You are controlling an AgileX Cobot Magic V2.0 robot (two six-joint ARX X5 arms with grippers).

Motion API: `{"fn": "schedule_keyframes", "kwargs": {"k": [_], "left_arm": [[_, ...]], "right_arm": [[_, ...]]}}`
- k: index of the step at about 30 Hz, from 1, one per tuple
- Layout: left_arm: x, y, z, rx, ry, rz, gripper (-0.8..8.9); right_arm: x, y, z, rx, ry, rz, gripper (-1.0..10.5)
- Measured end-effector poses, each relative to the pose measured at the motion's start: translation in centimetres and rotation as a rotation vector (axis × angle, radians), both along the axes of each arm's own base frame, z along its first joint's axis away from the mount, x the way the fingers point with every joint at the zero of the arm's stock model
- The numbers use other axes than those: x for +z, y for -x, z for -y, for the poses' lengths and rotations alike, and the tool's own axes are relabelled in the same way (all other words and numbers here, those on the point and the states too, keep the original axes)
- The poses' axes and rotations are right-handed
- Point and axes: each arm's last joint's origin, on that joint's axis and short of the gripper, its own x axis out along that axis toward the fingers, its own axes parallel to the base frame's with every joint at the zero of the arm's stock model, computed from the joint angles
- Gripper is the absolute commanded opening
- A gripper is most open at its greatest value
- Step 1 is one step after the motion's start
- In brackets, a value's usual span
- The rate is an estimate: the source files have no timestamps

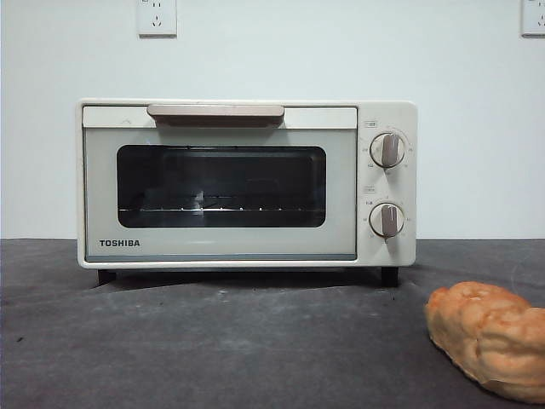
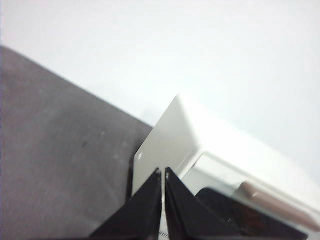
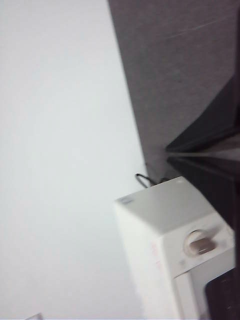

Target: The left arm flap open the oven, the right arm pick bread and place it into oven, the left arm flap close the oven

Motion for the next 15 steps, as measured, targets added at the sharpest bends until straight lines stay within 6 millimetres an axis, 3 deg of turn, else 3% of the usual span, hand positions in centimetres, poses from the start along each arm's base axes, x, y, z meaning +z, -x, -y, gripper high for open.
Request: {"fn": "schedule_keyframes", "kwargs": {"k": [7,15], "left_arm": [[4.1,0.1,0.2,-0.058,-0.108,-0.061,0.16],[6.6,-2.2,0.7,-0.269,-0.238,-0.241,0.16]], "right_arm": [[3.7,0.2,-0.2,0.065,0.030,-0.051,0.1],[7.2,-1.6,-0.6,0.219,0.128,-0.278,0.1]]}}
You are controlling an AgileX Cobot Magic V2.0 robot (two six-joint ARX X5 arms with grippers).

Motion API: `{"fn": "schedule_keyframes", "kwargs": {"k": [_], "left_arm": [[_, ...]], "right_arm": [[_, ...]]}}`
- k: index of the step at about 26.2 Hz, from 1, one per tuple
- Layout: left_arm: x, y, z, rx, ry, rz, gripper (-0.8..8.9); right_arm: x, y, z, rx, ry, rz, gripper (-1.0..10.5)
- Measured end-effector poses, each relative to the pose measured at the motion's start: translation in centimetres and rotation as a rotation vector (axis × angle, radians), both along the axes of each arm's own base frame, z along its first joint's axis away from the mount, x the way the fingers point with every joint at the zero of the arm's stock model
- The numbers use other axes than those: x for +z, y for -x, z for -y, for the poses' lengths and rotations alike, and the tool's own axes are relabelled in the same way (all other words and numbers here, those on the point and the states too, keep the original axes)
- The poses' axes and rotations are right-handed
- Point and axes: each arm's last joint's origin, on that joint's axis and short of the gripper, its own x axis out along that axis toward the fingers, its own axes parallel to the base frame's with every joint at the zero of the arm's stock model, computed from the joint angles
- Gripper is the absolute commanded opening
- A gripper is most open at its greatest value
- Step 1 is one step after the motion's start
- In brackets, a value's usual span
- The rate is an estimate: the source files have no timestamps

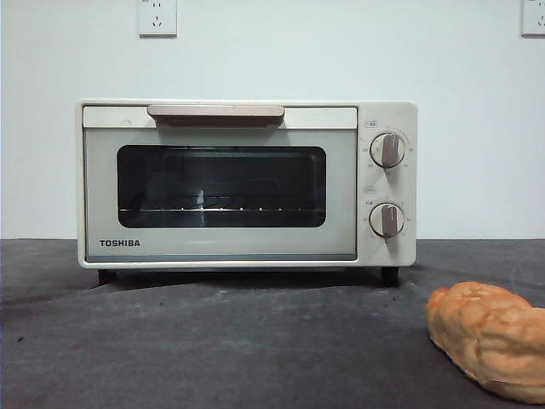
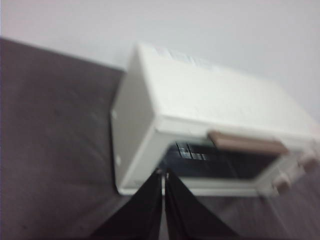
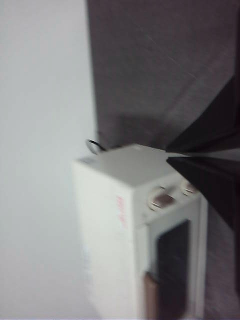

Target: The left arm flap open the oven, the right arm pick bread and place it into oven, the left arm flap close the oven

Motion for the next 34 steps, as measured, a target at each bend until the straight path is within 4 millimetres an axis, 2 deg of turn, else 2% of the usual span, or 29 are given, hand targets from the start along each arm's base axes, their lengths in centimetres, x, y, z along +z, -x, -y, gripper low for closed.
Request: {"fn": "schedule_keyframes", "kwargs": {"k": [6,11,17,22,23,25,26,34], "left_arm": [[1.1,-2.0,0.4,-0.162,-0.051,-0.138,0.16],[1.6,-2.9,0.7,-0.277,-0.091,-0.241,0.16],[1.6,-3.0,1.2,-0.348,-0.147,-0.287,0.16],[1.6,-3.0,1.2,-0.354,-0.154,-0.282,0.16],[1.6,-3.0,1.2,-0.354,-0.155,-0.281,0.16],[1.6,-3.0,1.2,-0.356,-0.159,-0.279,0.16],[1.6,-3.0,1.2,-0.357,-0.159,-0.279,0.16],[1.6,-3.0,1.2,-0.357,-0.159,-0.279,0.16]], "right_arm": [[1.3,-2.0,-0.4,0.165,0.041,-0.195,0.1],[1.3,-3.2,-0.9,0.265,0.060,-0.355,0.1],[0.4,-3.9,-1.6,0.343,0.091,-0.481,0.1],[0.4,-3.9,-1.8,0.362,0.098,-0.482,0.2],[0.4,-3.9,-1.8,0.362,0.099,-0.482,0.7],[0.4,-3.9,-1.8,0.361,0.098,-0.483,3.5],[0.4,-3.9,-1.8,0.361,0.097,-0.483,4.3],[0.2,-3.7,-2.1,0.370,0.085,-0.521,4.3]]}}
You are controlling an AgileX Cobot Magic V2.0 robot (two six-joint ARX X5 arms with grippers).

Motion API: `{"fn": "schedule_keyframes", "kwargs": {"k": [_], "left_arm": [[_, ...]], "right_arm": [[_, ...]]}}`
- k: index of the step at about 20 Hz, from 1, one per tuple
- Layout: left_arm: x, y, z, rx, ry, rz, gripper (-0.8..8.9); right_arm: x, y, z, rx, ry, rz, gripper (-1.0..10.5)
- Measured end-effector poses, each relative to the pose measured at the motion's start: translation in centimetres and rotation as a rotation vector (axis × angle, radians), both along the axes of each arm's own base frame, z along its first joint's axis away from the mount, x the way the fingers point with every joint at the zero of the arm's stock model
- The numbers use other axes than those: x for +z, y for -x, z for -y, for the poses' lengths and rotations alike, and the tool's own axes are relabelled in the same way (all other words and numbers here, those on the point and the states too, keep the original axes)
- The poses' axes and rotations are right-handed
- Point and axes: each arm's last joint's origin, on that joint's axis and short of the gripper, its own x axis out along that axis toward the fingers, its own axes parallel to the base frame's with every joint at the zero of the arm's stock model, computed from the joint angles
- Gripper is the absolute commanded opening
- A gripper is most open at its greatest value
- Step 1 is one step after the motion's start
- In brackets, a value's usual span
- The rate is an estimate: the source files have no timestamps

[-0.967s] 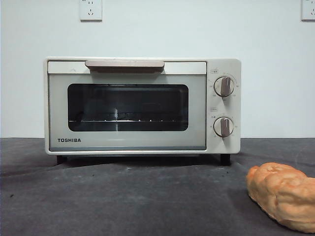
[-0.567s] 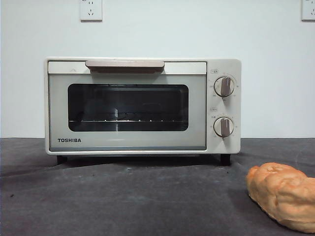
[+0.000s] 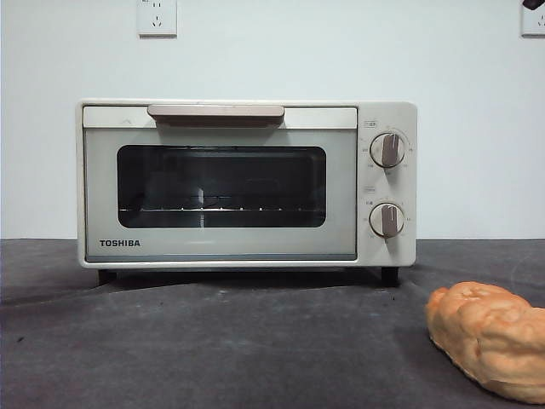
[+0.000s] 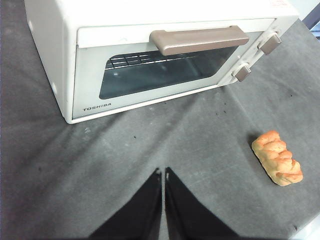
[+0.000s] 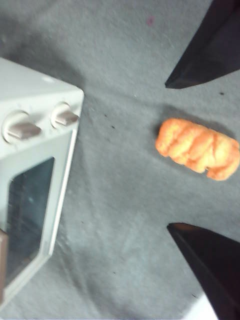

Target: The left arm flap open the oven, the right arm pick bread and place it into oven, the left arm flap close the oven

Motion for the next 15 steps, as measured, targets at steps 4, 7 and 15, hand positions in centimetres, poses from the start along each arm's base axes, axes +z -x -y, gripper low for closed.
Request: {"fn": "schedule_keyframes", "kwargs": {"k": [4,7,15], "left_arm": [[0.0,0.0,0.0,0.000,0.000,0.000,0.16],[0.0,0.0,0.0,0.000,0.000,0.000,0.16],[0.0,0.0,0.0,0.000,0.000,0.000,0.16]], "right_arm": [[-0.7,-0.2,-0.9,0.037,-0.010,-0.053,4.3],[-3.0,-0.7,-1.9,0.027,0.024,-0.111,4.3],[-10.6,-0.5,-5.7,-0.012,0.086,-0.188,4.3]]}}
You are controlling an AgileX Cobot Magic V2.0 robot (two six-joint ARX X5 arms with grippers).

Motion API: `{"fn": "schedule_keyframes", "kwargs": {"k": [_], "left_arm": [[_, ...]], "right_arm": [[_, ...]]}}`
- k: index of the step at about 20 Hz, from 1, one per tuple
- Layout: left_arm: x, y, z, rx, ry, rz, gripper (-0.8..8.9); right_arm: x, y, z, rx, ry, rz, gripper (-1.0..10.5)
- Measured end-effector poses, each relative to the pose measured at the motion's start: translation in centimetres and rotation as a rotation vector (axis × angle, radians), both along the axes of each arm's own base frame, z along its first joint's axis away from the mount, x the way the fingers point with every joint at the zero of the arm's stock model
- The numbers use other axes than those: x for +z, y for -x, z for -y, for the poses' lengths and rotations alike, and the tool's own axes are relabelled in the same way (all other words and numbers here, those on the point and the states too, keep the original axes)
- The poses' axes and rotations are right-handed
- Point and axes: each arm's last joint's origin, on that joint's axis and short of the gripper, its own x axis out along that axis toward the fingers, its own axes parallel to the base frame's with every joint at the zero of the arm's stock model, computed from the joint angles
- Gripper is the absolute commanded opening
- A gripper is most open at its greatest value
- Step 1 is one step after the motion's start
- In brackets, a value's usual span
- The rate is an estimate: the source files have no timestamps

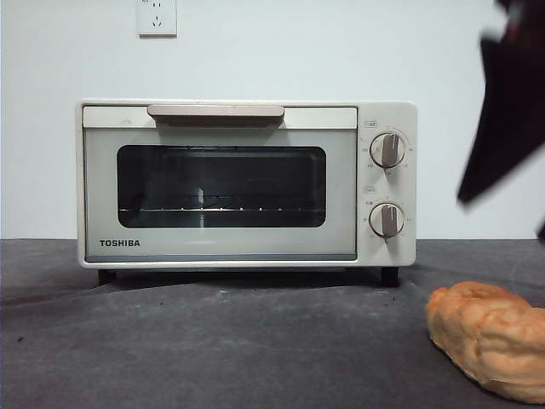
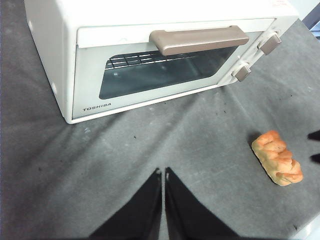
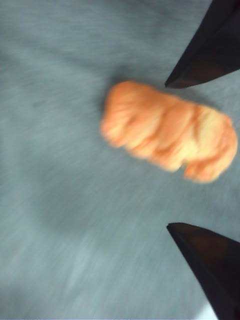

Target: The left arm flap open the oven, the right arm pick bread and place it into oven, the left arm flap close the oven

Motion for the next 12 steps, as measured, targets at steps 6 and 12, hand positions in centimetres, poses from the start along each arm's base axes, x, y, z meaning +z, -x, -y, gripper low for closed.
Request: {"fn": "schedule_keyframes", "kwargs": {"k": [6,12], "left_arm": [[0.0,0.0,0.0,0.000,0.000,0.000,0.16],[0.0,0.0,0.0,0.000,0.000,-0.005,0.16]], "right_arm": [[-2.7,-0.5,-2.3,-0.046,0.107,0.005,4.3],[-4.8,-1.8,-3.5,-0.076,0.192,-0.011,4.3]]}}
